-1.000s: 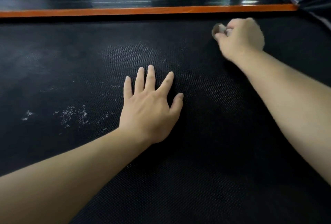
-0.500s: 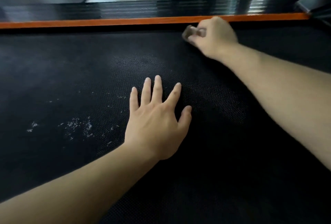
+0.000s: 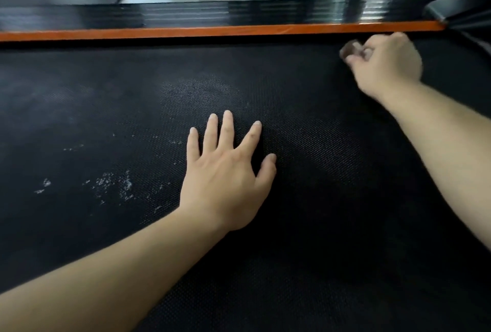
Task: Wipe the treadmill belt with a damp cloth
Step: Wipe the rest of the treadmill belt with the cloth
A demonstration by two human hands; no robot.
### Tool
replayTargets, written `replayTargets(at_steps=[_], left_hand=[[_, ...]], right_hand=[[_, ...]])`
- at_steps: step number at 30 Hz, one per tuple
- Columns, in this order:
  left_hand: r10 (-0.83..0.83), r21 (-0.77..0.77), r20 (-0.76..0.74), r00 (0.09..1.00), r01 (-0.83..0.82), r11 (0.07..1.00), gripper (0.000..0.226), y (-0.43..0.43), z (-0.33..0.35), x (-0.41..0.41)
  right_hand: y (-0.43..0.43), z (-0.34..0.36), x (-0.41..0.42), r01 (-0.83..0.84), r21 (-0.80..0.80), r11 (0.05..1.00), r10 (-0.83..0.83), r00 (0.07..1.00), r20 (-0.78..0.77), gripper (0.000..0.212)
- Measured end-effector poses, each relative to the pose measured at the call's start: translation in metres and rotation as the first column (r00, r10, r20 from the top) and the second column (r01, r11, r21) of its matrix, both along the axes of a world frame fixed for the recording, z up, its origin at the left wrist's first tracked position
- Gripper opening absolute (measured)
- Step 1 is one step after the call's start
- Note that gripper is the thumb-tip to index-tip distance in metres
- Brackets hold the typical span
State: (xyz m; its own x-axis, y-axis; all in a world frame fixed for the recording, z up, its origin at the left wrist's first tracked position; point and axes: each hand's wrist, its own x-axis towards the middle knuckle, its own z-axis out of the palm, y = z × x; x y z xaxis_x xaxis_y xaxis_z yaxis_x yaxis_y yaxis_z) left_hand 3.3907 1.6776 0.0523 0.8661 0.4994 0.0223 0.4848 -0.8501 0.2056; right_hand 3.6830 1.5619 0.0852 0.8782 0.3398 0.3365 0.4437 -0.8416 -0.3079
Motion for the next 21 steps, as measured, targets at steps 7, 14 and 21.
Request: replayTargets(at_steps=[7, 14, 21], left_hand=[[0.006, -0.006, -0.017, 1.000, -0.006, 1.000, 0.071, -0.002, 0.000, 0.001], [0.010, -0.014, -0.033, 0.999, -0.010, 1.000, 0.069, -0.001, 0.002, 0.000], [-0.002, -0.005, -0.038, 0.999, 0.002, 1.000, 0.068, -0.001, 0.002, 0.000]], right_hand=[[-0.058, -0.006, -0.046, -0.374, -0.110, 0.921, 0.383, 0.921, 0.072, 0.048], [-0.091, -0.005, -0.135, -0.552, -0.019, 0.834, 0.550, 0.832, -0.069, 0.039], [-0.127, -0.005, -0.137, -0.196, -0.048, 0.979, 0.197, 0.980, 0.022, 0.036]])
